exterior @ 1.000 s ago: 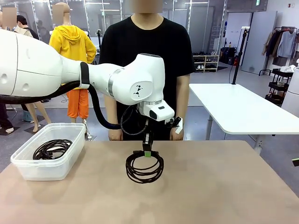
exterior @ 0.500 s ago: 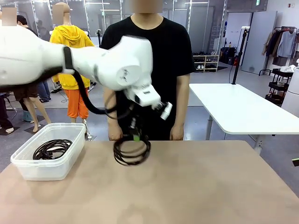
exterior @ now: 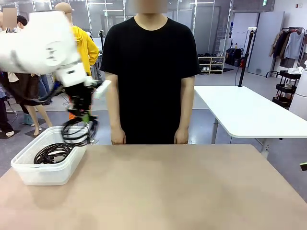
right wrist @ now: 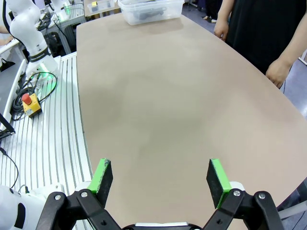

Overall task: Organize and store the cables.
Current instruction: Place the USB Extension Cable into the Organizing box.

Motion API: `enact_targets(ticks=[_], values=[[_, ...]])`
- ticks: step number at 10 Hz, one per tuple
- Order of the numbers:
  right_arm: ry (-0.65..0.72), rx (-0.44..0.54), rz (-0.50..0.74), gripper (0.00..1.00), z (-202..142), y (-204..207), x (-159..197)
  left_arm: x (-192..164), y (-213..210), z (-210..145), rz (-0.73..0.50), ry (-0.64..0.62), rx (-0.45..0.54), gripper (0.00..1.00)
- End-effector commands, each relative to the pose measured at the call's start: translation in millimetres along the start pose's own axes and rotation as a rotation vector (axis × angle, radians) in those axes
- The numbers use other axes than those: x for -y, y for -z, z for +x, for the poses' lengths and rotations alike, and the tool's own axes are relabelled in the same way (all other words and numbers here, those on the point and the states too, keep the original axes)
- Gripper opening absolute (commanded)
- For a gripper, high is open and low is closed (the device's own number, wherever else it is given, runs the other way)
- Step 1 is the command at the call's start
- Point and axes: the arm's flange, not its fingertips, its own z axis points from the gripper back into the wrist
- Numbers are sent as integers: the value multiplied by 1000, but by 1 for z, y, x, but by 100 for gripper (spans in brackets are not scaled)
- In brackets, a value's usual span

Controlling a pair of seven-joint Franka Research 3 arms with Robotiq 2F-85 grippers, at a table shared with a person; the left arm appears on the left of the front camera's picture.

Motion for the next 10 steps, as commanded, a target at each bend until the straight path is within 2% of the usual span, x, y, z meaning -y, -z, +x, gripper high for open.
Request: enact_targets(ticks=[1, 3, 4, 5, 6, 10], values=[[2, 16, -5, 100, 3, 0, -2, 24, 8, -50, 28, -97, 31, 17], [2, 16, -5, 100, 3, 0, -2, 34, 7, -89, 33, -148, 48, 17], [2, 16, -5, 100, 3, 0, -2, 36, 5, -96, 24, -164, 58, 17], [2, 16, -5, 100, 3, 0, -2, 37, 3, -97, 16, -137, 65, 17], [2, 16, -5, 100, 3, 0, -2, 31, 9, -105, 3, -175, 20, 17], [2, 16, -5, 100, 3, 0, -2, 31, 9, -105, 3, -175, 20, 17]])
